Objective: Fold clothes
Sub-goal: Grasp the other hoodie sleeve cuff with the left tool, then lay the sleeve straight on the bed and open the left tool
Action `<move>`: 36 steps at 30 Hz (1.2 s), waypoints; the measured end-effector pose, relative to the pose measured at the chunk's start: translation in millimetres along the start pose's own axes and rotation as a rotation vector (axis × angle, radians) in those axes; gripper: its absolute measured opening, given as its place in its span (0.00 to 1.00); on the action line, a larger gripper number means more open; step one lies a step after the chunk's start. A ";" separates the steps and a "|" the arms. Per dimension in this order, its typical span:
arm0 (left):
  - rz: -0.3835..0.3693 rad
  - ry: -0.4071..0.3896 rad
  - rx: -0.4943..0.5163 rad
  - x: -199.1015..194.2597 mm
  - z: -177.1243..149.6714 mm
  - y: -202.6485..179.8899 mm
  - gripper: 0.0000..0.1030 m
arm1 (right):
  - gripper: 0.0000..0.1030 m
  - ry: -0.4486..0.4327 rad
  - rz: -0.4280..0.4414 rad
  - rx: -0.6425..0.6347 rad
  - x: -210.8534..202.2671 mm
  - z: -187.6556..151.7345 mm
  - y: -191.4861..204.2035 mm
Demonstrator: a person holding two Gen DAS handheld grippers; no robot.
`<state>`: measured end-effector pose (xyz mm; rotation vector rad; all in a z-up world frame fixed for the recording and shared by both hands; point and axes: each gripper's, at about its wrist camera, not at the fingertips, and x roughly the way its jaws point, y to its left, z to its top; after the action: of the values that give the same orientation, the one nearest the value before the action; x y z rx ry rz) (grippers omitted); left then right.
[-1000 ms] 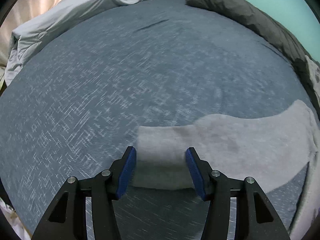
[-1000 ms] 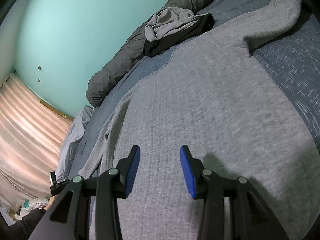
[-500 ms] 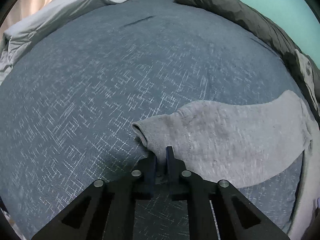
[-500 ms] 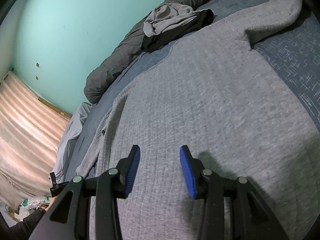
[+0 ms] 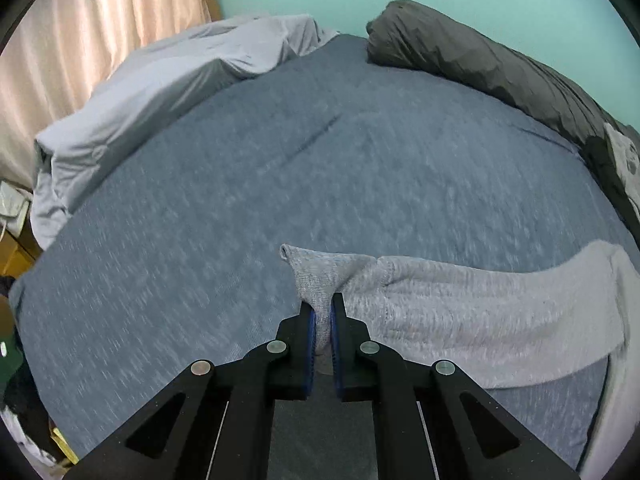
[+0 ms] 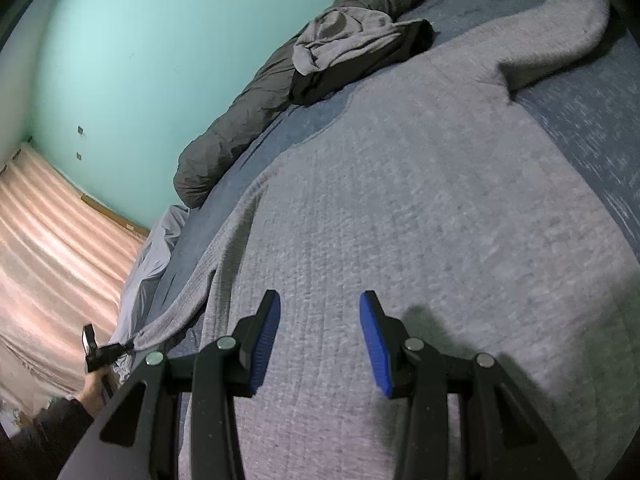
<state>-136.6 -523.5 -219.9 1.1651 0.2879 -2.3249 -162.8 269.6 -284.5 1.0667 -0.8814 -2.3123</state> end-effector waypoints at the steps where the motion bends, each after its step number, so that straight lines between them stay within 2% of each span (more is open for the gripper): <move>1: 0.007 -0.005 0.002 0.5 5.6 1.4 0.06 | 0.40 -0.003 0.000 -0.011 -0.2 0.6 2.1; 6: 0.046 -0.046 0.001 -0.9 33.3 0.0 0.06 | 0.40 0.007 -0.007 -0.031 3.8 -0.2 1.9; 11: 0.049 0.032 -0.060 25.0 24.2 9.2 0.07 | 0.40 0.022 -0.025 -0.020 11.5 -0.8 -4.4; 16: 0.052 0.111 -0.121 51.1 14.8 18.3 0.13 | 0.40 0.030 -0.023 -0.048 14.8 -2.1 1.5; 20: 0.127 0.129 -0.145 46.0 -5.8 35.4 0.15 | 0.40 0.013 -0.013 -0.052 10.5 0.2 5.3; 22: 0.123 0.127 -0.162 36.7 -10.7 42.3 0.15 | 0.40 0.004 -0.006 -0.051 6.6 1.6 6.6; 24: 0.116 0.116 -0.133 24.2 -12.8 39.9 0.16 | 0.40 -0.003 0.009 -0.056 3.5 3.3 9.3; 28: 0.024 0.123 -0.057 7.2 -17.7 19.4 0.23 | 0.40 -0.019 0.028 -0.066 -2.4 3.9 15.5; 32: -0.144 0.165 0.010 -6.8 -40.0 -23.0 0.26 | 0.40 -0.016 0.022 -0.079 -6.4 4.1 19.3; 36: -0.346 0.219 0.074 -28.0 -76.1 -87.8 0.26 | 0.41 -0.006 0.008 -0.078 -13.9 7.0 20.1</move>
<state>-117.8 -408.7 -247.5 1.5126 0.5227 -2.5177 -157.4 266.7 -259.8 1.0218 -0.7892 -2.3250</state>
